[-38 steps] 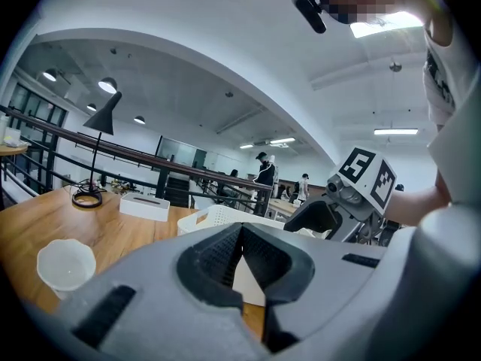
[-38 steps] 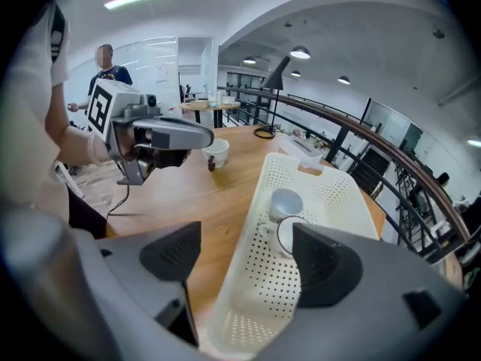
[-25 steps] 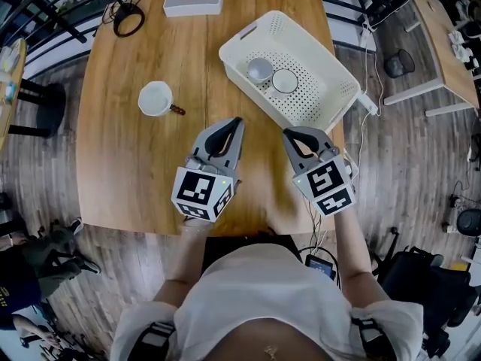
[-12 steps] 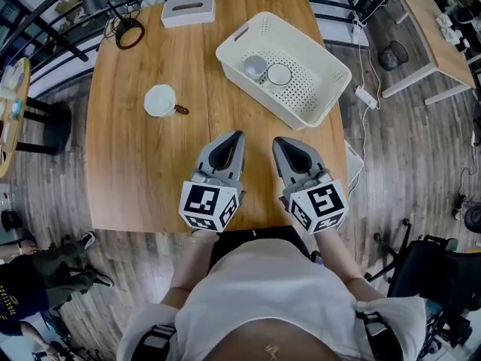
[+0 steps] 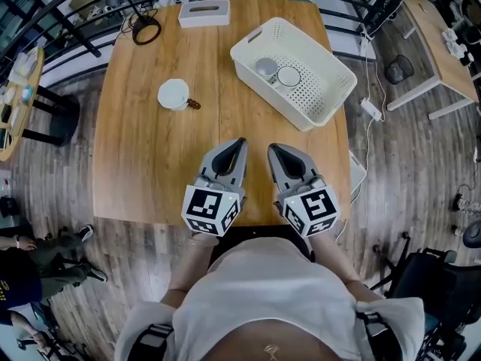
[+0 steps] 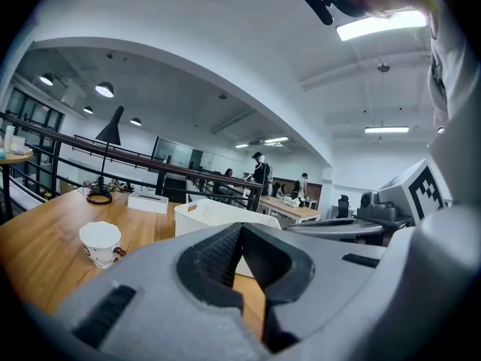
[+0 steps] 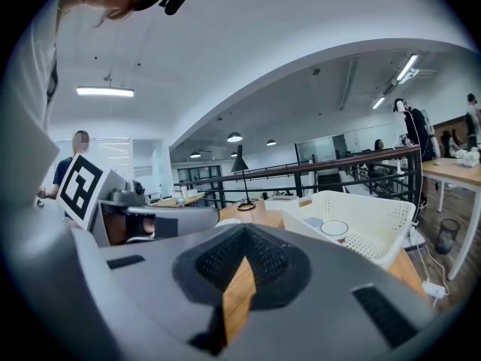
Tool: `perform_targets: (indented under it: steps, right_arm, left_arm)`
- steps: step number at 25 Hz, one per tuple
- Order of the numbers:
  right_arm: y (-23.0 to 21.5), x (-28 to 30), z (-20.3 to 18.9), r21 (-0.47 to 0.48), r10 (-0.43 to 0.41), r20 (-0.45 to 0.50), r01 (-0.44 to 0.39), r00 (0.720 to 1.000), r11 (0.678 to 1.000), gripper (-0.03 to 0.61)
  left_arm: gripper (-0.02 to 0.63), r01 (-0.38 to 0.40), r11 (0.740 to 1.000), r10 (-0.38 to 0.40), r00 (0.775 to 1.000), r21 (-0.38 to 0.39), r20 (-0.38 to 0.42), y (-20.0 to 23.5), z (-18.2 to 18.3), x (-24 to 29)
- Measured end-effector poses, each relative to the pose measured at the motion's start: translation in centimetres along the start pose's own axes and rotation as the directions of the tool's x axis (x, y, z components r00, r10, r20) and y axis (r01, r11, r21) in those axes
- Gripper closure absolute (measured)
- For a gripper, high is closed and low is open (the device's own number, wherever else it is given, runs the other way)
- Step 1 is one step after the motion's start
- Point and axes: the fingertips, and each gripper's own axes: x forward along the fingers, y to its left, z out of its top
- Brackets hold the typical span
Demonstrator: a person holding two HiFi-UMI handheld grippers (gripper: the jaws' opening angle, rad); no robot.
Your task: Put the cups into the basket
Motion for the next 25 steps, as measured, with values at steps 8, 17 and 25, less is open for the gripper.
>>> perform_targets:
  steps: [8,17,25]
  right_arm:
    - [1.1,0.4,0.2,-0.034,0.075,-0.007,-0.075,0.997,0.997,0.568]
    - [2.9,1.2,0.9,-0.094,0.189,0.043,-0.184,0.981,0.978,0.568]
    - [4.4,3.2,2.1,-0.187,0.277,0.046,-0.264,0.960,0.946,0.568]
  left_arm:
    - [0.606,-0.029,0.999,0.030,0.999,-0.035,0.019,0.1,-0.3,-0.6]
    - [0.606,-0.094,0.994,0.095,0.995,-0.049,0.014,1.5,-0.9,-1.5]
    - [0.606,-0.210,0.975,0.212,0.977,-0.073,0.021,3.5,-1.0,-3.8]
